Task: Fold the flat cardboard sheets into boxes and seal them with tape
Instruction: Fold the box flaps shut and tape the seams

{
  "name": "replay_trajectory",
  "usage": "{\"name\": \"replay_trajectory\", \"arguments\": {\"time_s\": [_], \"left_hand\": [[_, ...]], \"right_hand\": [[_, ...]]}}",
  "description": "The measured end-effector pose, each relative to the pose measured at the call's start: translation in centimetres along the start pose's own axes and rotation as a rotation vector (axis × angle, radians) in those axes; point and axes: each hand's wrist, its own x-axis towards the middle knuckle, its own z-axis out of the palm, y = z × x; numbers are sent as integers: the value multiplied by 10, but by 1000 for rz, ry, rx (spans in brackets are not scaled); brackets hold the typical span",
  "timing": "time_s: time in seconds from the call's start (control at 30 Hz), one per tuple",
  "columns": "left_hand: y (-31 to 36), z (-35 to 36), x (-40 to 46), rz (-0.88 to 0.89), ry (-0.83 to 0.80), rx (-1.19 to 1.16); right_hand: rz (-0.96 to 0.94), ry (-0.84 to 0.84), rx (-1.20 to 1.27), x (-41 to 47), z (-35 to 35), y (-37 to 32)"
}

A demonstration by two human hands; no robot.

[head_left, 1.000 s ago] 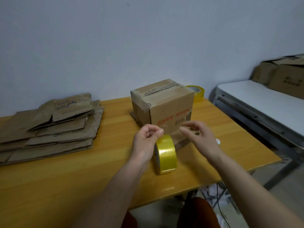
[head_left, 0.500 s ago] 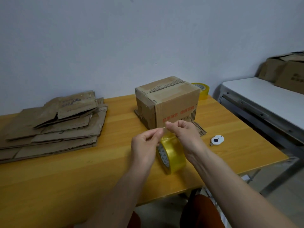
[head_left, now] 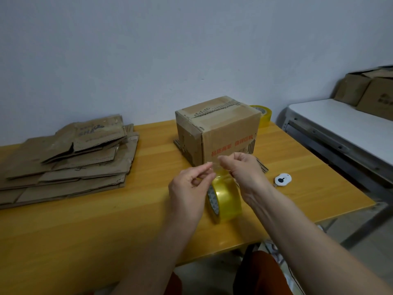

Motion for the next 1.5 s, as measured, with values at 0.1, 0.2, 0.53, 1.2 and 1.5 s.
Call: {"name": "replay_trajectory", "arguments": {"time_s": [0.1, 0.2, 0.53, 1.2, 1.5], "left_hand": [[-1, 1, -1, 62, 62, 256], [1, -2, 3, -55, -13, 105], [3, -4, 7, 109, -27, 61], [0, -6, 11, -46, 1, 167], [-11, -11, 16, -283, -66, -109]], "right_hand": [[2, -18, -14, -3, 0, -2], [2, -13, -18, -3, -1, -2], [-12, 2, -57, -7, 5, -5], [-426, -237, -729, -10, -9, -7], [-359, -222, -573, -6, -12, 2]]}}
